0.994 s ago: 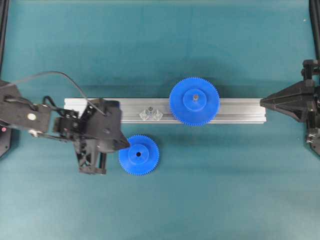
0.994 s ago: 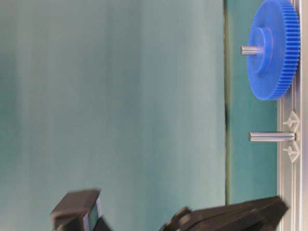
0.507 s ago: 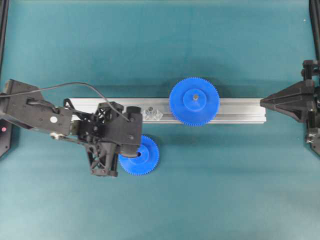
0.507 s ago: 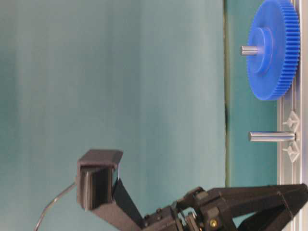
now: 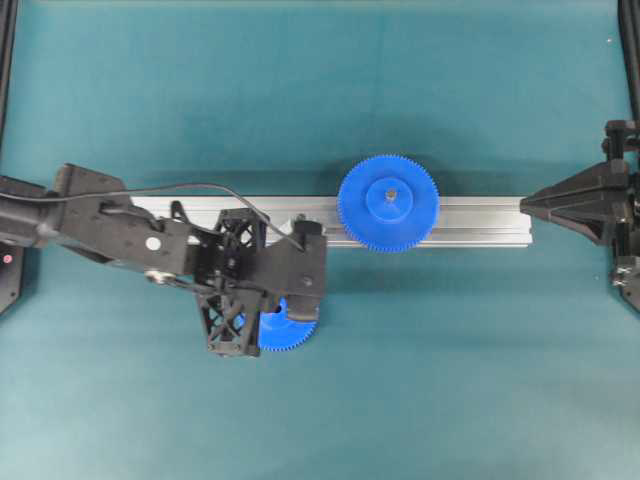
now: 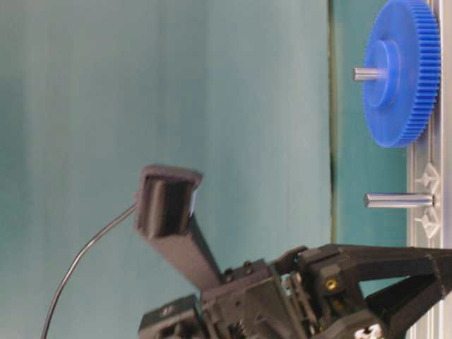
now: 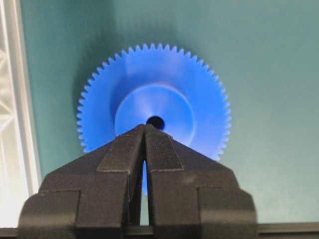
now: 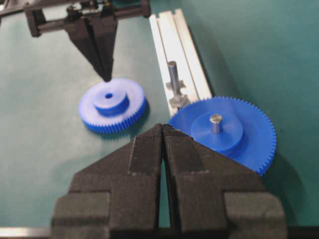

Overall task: Find the location of the shaft and insert the small gear.
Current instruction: 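Position the open left gripper above the small blue gear's hub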

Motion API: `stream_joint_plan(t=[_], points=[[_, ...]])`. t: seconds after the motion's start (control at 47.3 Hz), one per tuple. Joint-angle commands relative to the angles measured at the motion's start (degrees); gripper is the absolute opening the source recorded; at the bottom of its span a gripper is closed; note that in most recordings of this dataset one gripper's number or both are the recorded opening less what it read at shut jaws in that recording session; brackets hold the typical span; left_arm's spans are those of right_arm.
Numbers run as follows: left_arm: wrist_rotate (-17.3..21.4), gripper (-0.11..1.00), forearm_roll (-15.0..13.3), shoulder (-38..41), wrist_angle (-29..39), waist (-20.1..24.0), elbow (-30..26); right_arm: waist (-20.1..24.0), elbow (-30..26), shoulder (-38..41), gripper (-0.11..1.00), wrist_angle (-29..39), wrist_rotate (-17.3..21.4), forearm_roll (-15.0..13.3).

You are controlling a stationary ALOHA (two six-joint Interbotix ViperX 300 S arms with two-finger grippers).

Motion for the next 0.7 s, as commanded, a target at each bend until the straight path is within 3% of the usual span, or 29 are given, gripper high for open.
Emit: stream_joint_plan(t=[0.0, 0.677], points=[[-0.1, 0.0, 0.1, -0.3, 1.1, -0.3, -2.3, -0.2, -0.6, 0.3, 0.01, -0.3, 0.6, 0.1], [0.2, 0.0, 0.1, 2.6, 8.5, -0.6, -7.2, -0.2, -0.3, 0.3, 0.01, -0.3, 0.6, 0.1]])
